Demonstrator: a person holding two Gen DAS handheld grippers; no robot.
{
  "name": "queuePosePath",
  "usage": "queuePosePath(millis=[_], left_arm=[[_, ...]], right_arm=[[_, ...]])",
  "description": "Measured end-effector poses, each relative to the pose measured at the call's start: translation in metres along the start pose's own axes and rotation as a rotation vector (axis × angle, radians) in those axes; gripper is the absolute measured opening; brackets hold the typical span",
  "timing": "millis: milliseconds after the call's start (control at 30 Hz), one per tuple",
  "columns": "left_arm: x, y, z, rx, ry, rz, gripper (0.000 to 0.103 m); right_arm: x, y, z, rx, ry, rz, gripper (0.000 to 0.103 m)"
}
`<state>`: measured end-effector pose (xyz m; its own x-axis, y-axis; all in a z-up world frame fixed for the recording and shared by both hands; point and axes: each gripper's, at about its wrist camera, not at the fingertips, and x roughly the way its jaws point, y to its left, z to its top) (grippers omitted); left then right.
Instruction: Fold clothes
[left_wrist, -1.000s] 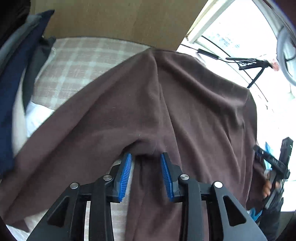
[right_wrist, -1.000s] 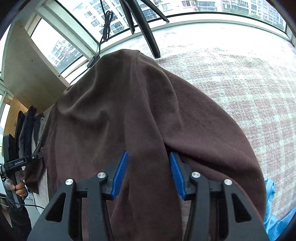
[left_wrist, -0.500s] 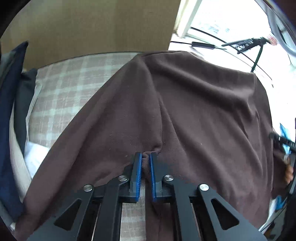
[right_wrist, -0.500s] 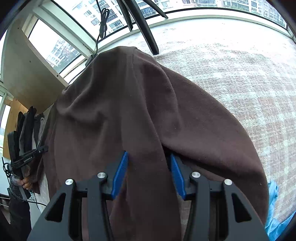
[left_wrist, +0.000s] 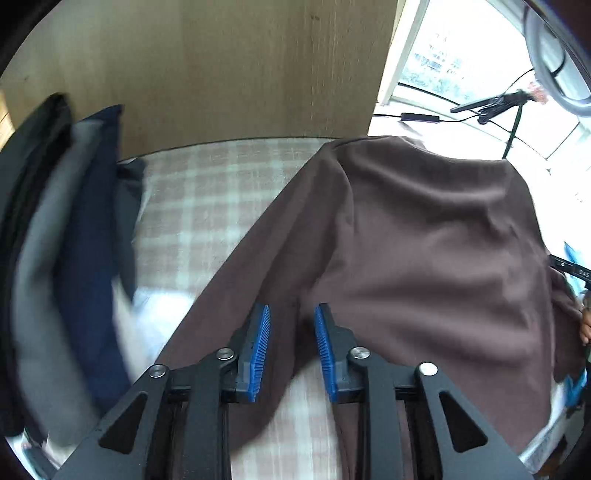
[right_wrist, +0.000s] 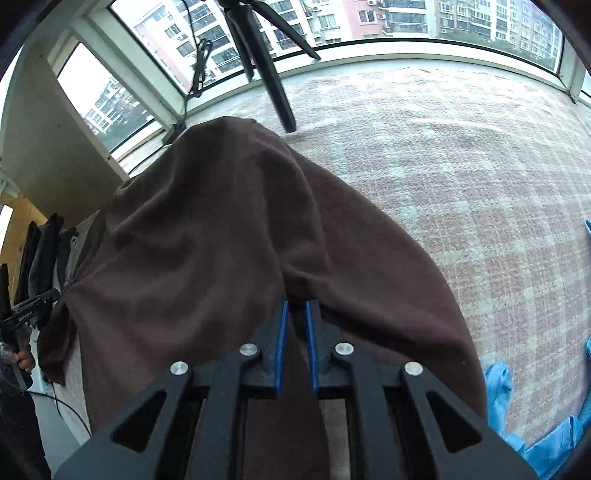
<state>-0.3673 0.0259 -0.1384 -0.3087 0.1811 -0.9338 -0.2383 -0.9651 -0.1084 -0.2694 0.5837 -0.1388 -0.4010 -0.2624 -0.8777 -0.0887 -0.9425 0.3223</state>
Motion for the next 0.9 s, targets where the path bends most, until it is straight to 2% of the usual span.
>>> queuePosePath(millis=[67, 133, 233, 267, 300, 367, 467, 533, 600, 733, 900], left_arm=[[-0.021, -0.001, -0.017, 0.023, -0.001, -0.035, 0.024], [-0.042, 0.003, -0.046, 0.031, 0.009, -0.035, 0.024], [-0.072, 0.019, -0.091, -0.013, 0.033, -0.030, 0.024], [-0.080, 0.027, -0.107, -0.053, 0.050, -0.046, 0.025], [-0.083, 0.032, -0.124, -0.100, 0.069, -0.081, 0.025], [-0.076, 0.028, -0.157, -0.155, 0.128, -0.134, 0.026], [-0.050, -0.001, -0.200, -0.149, 0.223, -0.154, 0.026], [-0.033, -0.020, -0.213, -0.143, 0.255, -0.178, 0.026], [-0.022, -0.035, -0.221, -0.137, 0.276, -0.197, 0.028], [-0.010, -0.051, -0.224, -0.111, 0.297, -0.164, 0.028], [0.002, -0.067, -0.226, -0.094, 0.316, -0.176, 0.028]], right_arm=[[-0.025, 0.000, -0.015, -0.019, -0.002, 0.049, 0.012], [-0.054, -0.004, -0.035, -0.026, -0.007, 0.092, 0.012], [-0.100, -0.011, -0.072, -0.032, -0.015, 0.124, 0.014], [-0.115, -0.013, -0.084, -0.035, -0.017, 0.135, 0.024], [-0.131, -0.016, -0.097, -0.037, -0.020, 0.146, 0.040], [-0.157, -0.020, -0.124, -0.050, -0.019, 0.141, 0.051], [-0.144, -0.021, -0.173, -0.068, 0.055, 0.047, 0.051], [-0.134, -0.018, -0.190, -0.076, 0.082, 0.035, 0.051], [-0.125, -0.016, -0.201, -0.085, 0.097, 0.039, 0.051], [-0.108, -0.010, -0.224, -0.104, 0.128, 0.049, 0.051], [-0.090, -0.005, -0.248, -0.121, 0.160, 0.071, 0.051]])
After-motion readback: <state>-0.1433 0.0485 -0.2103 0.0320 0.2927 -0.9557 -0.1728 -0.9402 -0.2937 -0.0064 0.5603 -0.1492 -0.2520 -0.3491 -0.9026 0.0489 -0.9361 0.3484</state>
